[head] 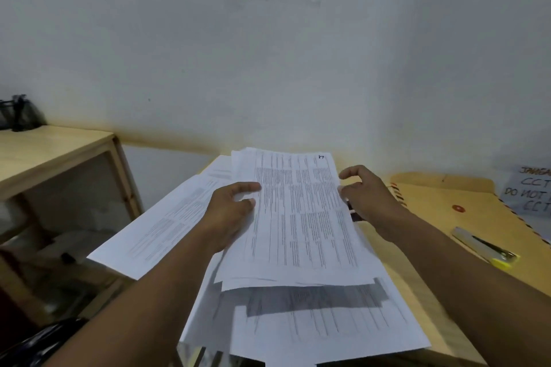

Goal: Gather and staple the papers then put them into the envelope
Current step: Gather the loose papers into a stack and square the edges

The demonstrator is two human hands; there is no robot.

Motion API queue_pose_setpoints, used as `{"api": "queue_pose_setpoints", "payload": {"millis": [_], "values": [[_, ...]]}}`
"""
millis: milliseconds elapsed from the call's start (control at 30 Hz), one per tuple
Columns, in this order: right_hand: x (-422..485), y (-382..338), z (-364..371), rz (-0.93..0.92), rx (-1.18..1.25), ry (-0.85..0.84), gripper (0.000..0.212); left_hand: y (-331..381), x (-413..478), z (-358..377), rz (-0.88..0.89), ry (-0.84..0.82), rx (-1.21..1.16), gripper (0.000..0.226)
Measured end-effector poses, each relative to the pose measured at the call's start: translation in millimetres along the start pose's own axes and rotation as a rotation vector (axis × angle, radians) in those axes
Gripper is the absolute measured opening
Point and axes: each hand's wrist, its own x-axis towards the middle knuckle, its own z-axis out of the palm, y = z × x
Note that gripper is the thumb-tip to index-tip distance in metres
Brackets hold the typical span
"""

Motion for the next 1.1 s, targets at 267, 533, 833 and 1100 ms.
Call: {"api": "queue_pose_setpoints", "payload": {"millis": [267, 533, 833, 1100], "values": [[-18, 49, -7, 0.002, -0.696, 0.022, 0.045, -13, -8, -18, -0.045, 0.019, 0.010, 0.036], [-17, 58, 2, -0.015, -0.694, 0.106, 0.039, -20, -16, -22, -0.055, 0.020, 0.048, 0.036], [-20, 61, 7, -0.040, -0.739, 0.089, 0.067, -28, -7, -29, -0.063, 0.014, 0.043, 0.038], [-28, 60, 12, -0.048, -0.622, 0.138, 0.044, -31, -5, -36, -0.066, 0.021, 0.046, 0.039]]}}
